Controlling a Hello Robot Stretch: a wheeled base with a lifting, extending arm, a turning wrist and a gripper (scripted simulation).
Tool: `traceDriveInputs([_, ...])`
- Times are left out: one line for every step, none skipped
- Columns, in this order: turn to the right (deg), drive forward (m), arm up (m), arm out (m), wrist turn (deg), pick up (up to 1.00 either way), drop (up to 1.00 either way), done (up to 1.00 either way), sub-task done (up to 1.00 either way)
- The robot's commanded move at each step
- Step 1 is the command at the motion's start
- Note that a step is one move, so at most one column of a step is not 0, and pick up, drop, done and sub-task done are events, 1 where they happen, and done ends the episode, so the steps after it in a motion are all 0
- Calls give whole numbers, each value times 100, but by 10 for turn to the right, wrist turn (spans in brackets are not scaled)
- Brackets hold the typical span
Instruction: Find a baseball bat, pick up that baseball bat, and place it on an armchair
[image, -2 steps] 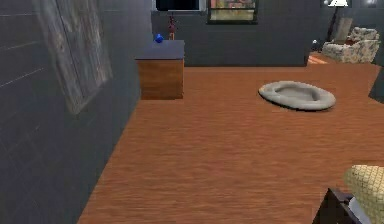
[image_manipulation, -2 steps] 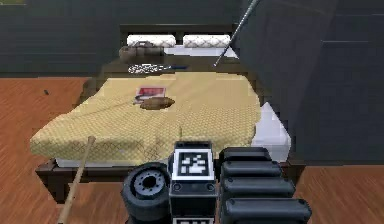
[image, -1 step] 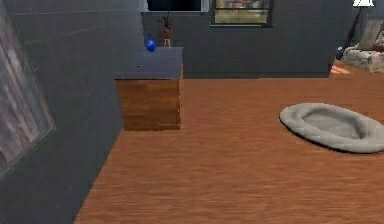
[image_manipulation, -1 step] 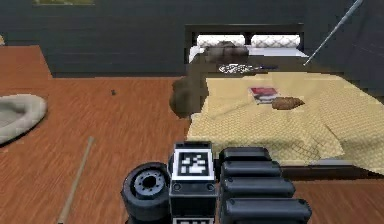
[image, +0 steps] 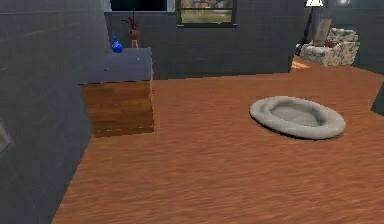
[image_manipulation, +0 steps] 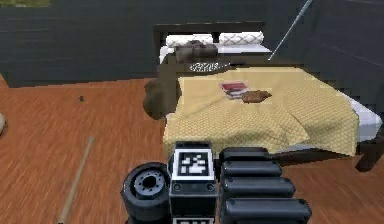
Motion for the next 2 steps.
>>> traceDriveInputs([0,15,0,0,0,0,0,0,0])
traceDriveInputs([30,0,0,0,0,0,0,0,0])
